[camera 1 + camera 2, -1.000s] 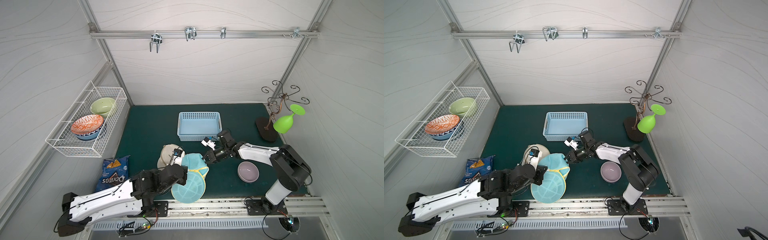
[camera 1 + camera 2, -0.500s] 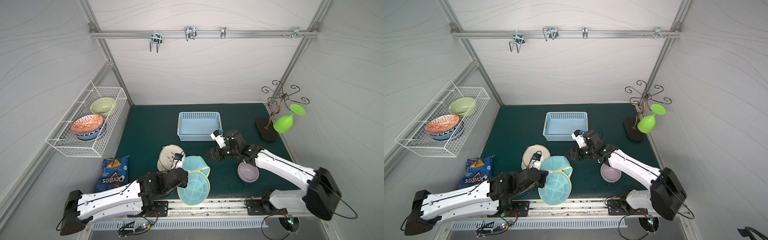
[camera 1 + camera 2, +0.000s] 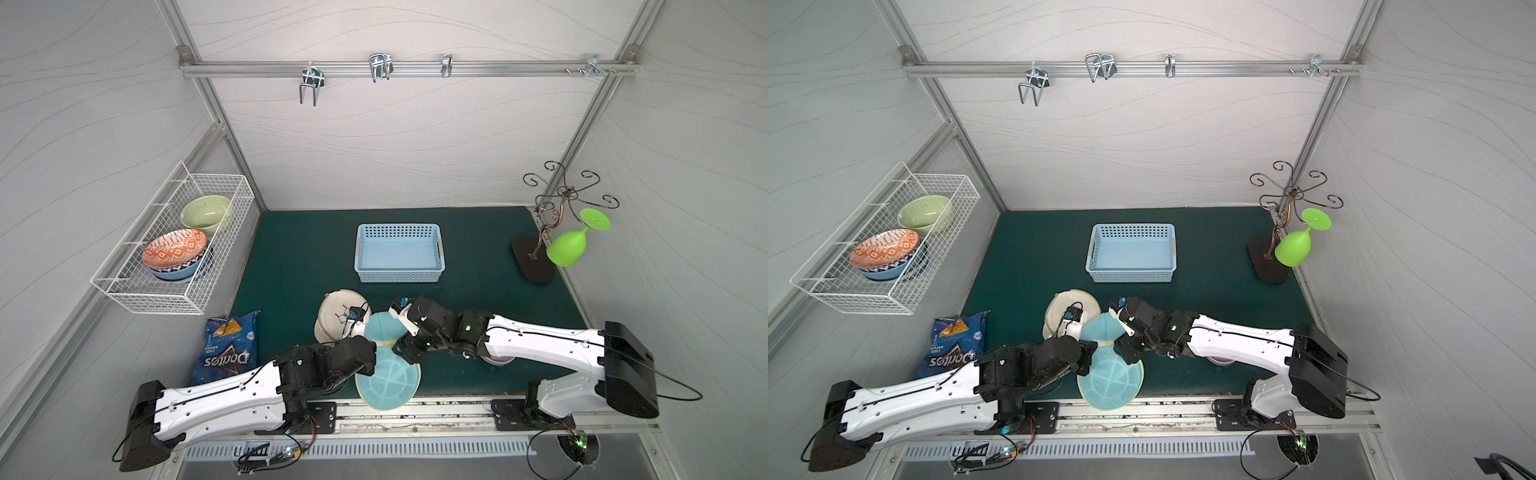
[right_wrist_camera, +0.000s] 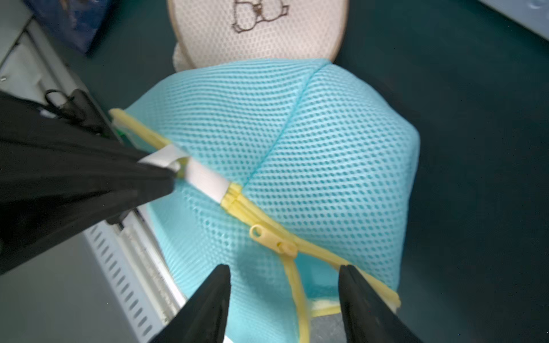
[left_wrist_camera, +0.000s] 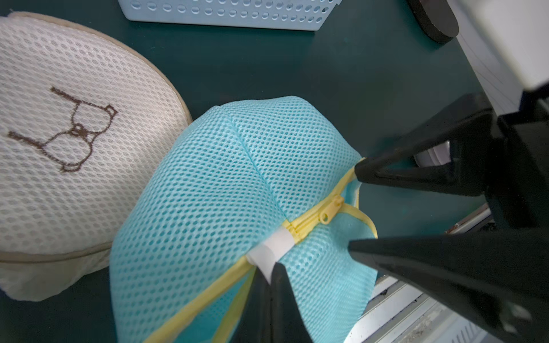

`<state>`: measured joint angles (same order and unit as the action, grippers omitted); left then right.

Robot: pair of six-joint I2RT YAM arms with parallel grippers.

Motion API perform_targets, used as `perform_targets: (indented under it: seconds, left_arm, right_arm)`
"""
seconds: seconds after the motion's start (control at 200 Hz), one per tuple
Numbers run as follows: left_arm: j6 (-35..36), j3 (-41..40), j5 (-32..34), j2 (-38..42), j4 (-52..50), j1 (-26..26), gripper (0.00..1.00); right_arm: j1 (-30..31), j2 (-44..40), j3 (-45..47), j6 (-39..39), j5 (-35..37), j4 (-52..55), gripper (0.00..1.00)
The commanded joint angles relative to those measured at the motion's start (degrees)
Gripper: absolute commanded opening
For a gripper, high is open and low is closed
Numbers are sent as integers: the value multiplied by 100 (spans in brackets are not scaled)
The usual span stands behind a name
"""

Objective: Turn the laundry bag inside out
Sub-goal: Zip the zipper on the laundry bag.

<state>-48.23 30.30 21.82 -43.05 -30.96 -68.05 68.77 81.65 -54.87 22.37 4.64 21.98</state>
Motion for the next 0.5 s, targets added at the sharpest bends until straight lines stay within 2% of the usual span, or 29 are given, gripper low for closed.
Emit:
perform_targets:
  seconds: [0.0, 0.095, 0.24, 0.495]
  left_arm:
    - [-5, 57, 15, 59, 238, 11, 0]
    - [-3, 81, 10, 98, 259, 11, 0]
    - [-24, 65, 23, 120, 262, 11, 0]
    - [-26, 90, 41, 171, 239, 12, 0]
  right_arm:
    - [181, 239, -457, 14, 1035, 316, 62]
    - [351, 323, -579, -14, 1339, 377, 63]
    - [434, 509, -758, -38, 1320, 445, 64]
    - [658, 913, -937, -96, 1742, 871, 61]
